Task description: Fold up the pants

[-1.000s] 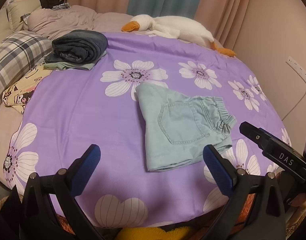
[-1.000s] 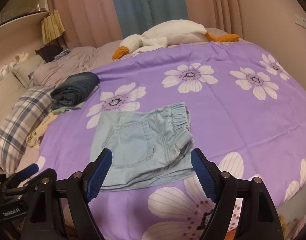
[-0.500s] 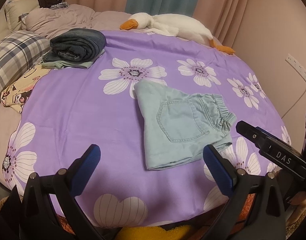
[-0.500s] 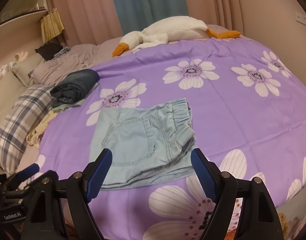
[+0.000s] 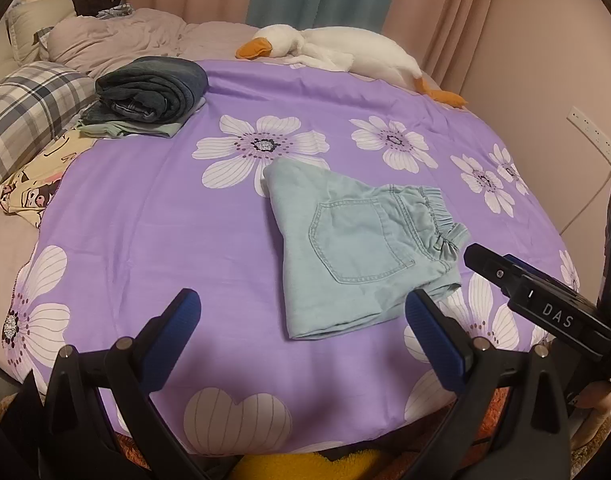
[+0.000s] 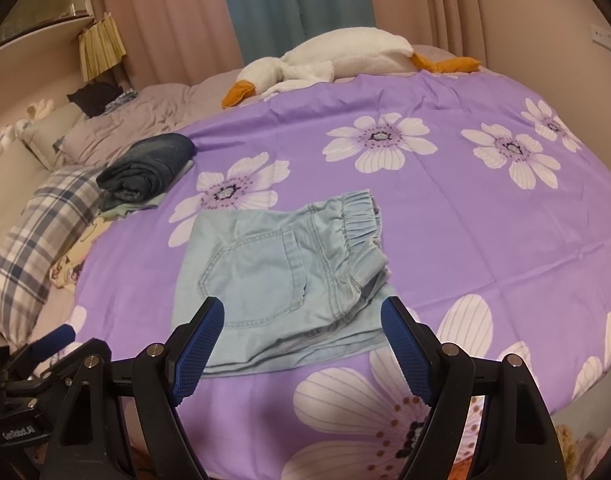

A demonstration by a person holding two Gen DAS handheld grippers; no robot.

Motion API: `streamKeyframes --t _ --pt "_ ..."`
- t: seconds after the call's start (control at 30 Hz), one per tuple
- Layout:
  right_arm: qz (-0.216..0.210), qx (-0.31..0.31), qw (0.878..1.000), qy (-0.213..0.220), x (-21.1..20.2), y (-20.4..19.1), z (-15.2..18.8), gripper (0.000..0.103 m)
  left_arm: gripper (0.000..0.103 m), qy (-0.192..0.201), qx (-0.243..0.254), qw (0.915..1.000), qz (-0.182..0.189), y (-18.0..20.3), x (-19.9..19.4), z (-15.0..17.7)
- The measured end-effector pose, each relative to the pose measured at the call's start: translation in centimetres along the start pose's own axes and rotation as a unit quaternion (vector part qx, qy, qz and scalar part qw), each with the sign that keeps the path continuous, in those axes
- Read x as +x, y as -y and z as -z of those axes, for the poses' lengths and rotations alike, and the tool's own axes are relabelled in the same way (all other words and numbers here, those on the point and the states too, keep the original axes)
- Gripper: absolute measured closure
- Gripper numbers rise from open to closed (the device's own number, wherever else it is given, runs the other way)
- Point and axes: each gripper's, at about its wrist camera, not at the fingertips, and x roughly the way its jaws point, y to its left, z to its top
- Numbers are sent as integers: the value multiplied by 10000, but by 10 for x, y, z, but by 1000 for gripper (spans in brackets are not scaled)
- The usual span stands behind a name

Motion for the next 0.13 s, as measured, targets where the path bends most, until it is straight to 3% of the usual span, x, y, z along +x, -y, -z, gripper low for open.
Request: streamKeyframes --t 0.13 --pt "8 0 10000 -10 1 1 0 22 1 -10 0 10000 -15 2 1 0"
